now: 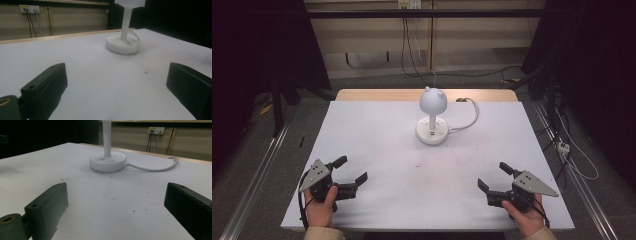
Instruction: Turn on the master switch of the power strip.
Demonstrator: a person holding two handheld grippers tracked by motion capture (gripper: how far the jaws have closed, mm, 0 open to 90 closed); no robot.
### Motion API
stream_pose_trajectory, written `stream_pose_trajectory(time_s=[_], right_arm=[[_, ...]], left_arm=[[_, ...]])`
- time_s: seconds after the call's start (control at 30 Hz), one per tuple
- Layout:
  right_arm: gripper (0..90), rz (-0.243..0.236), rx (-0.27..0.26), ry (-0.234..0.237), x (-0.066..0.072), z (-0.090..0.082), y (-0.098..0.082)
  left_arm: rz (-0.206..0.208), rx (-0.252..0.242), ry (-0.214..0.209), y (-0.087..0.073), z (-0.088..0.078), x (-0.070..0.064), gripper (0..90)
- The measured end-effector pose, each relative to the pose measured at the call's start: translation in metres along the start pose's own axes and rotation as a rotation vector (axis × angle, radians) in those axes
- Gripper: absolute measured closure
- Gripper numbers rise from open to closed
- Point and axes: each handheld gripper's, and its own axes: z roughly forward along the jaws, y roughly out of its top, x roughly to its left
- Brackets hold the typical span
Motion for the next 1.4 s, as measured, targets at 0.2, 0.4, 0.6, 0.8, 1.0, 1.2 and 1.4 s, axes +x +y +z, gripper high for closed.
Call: stream_pose_trajectory(time_s=[0.2,0.4,0.6,0.8,1.0,1.2,1.4], right_arm=[[5.3,-0.012,0.003,0.003,0.001,0.004,0.003],[5.5,-0.025,0.006,0.013,0.004,0.012,0.007],[6.2,-0.023,0.014,0.008,0.003,0.022,0.013],[6.2,-0.028,0.018,0.004,0.000,0.030,0.020],[6.9,-0.028,0.038,0.002,-0.001,0.043,0.025],[7.6,-0.028,0.050,0.002,-0.002,0.054,0.029],[7.6,-0.038,0.079,0.003,0.000,0.067,0.031]], left_arm=[[0.003,0.004,-0.008,0.000,0.001,-0.001,3.1],[0.007,0.001,-0.019,0.000,0.002,-0.003,3.1],[0.006,0.003,-0.020,0.001,0.003,-0.004,3.1],[0.002,-0.004,-0.024,0.001,0.002,-0.005,3.1],[-0.007,-0.009,-0.022,0.001,0.003,-0.004,3.1],[-0.001,-0.010,-0.029,0.002,0.004,-0.006,3.1],[-0.018,-0.019,-0.032,0.001,0.004,-0.004,3.1]])
